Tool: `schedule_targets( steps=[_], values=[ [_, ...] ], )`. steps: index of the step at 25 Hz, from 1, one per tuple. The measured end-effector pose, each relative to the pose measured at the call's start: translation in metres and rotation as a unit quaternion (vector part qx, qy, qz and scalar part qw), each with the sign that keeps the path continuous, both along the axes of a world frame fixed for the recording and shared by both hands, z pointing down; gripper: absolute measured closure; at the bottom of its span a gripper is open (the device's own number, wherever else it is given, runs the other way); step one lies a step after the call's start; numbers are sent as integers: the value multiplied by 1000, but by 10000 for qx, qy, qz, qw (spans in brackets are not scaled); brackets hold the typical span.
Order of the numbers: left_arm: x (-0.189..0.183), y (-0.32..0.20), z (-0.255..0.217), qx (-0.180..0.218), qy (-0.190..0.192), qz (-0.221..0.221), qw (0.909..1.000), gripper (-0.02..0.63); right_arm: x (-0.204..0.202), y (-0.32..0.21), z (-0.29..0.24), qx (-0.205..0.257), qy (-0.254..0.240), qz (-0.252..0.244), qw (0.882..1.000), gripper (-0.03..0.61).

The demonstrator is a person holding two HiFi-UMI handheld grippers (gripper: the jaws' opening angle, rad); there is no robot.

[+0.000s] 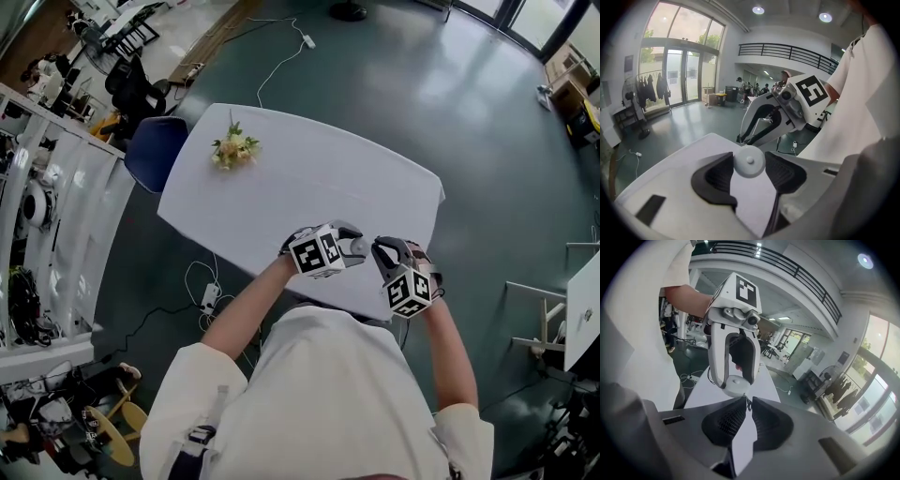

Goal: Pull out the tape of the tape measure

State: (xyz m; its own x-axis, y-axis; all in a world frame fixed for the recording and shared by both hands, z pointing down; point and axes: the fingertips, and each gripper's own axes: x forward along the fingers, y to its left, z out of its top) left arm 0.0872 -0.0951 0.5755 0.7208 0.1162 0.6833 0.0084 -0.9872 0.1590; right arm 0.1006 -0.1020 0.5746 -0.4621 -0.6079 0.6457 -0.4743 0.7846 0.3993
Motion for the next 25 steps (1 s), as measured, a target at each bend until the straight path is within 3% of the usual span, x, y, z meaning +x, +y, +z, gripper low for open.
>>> schedule_targets(
  steps=[7, 14, 25],
  values=[
    [-8, 1, -2, 22, 3, -138, 9999, 397, -6, 4, -4, -196, -255, -117, 9994, 535],
    [-28, -3, 8, 375, -197, -280, 9987, 397, 8, 4, -3, -404, -459, 137, 9980, 535],
    [-42, -16, -5, 779, -89, -583, 9952, 397, 26, -2, -8, -518, -648, 366, 9959, 537]
  ],
)
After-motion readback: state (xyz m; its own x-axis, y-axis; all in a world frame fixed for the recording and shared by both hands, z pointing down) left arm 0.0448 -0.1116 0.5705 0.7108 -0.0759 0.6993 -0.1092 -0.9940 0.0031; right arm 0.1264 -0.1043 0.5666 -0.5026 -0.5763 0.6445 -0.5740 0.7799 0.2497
